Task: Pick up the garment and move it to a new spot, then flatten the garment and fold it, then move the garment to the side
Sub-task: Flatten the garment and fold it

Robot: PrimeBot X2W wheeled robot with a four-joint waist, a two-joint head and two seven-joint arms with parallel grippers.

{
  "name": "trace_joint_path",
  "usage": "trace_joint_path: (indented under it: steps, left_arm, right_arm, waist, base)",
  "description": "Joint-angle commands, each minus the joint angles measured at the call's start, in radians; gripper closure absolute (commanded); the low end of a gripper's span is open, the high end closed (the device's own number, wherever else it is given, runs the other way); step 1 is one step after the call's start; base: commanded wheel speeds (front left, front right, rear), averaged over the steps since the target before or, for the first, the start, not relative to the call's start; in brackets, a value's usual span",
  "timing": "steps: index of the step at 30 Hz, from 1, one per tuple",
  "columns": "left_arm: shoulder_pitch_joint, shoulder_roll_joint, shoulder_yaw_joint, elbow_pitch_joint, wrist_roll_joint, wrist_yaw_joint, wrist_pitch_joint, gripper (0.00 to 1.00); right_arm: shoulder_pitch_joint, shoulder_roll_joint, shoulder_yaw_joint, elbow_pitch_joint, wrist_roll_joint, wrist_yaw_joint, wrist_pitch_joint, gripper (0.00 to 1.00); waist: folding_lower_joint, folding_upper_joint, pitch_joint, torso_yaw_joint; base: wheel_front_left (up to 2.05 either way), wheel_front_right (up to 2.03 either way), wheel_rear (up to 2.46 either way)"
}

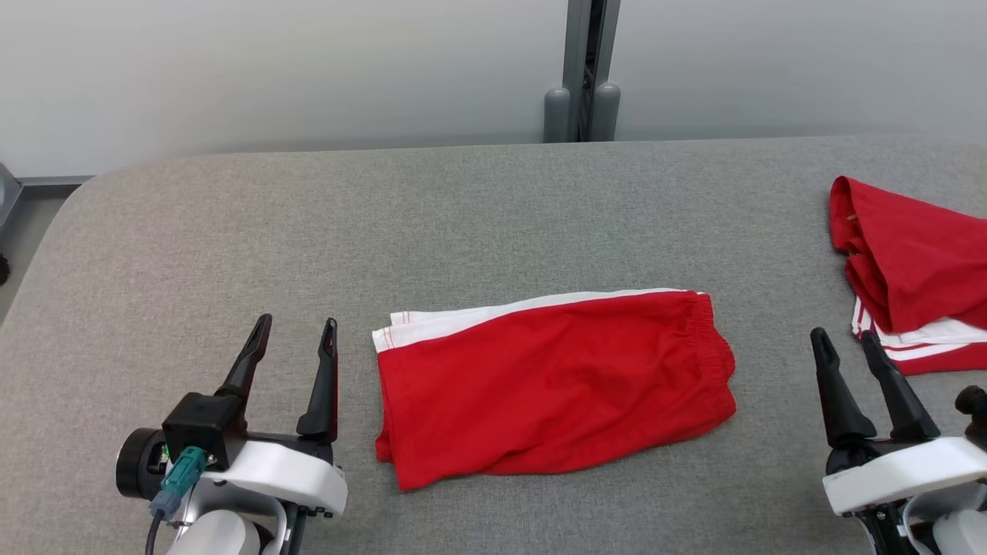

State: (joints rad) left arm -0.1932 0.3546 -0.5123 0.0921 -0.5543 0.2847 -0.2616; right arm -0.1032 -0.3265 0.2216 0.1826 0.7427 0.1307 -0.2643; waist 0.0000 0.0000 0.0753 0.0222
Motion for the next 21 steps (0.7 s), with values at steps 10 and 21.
trace_joint_path:
  steps: [10, 21]
  left_arm:
    - [-0.011, -0.047, 0.042, 0.029, 0.035, -0.063, -0.004, 0.00]
    - [-0.012, -0.080, 0.069, 0.048, 0.053, -0.097, -0.004, 0.00]
  right_arm:
    - [-0.154, 0.036, 0.098, 0.258, 0.106, 0.000, 0.067, 0.00]
    - [-0.300, 0.026, 0.216, 0.544, 0.204, 0.000, 0.096, 0.00]
  waist:
    - [0.0000, 0.0000, 0.029, 0.046]
    - [0.0000, 0.0000, 0.046, 0.134]
  base:
    - [0.00, 0.00, 0.00]
    - [0.00, 0.00, 0.00]
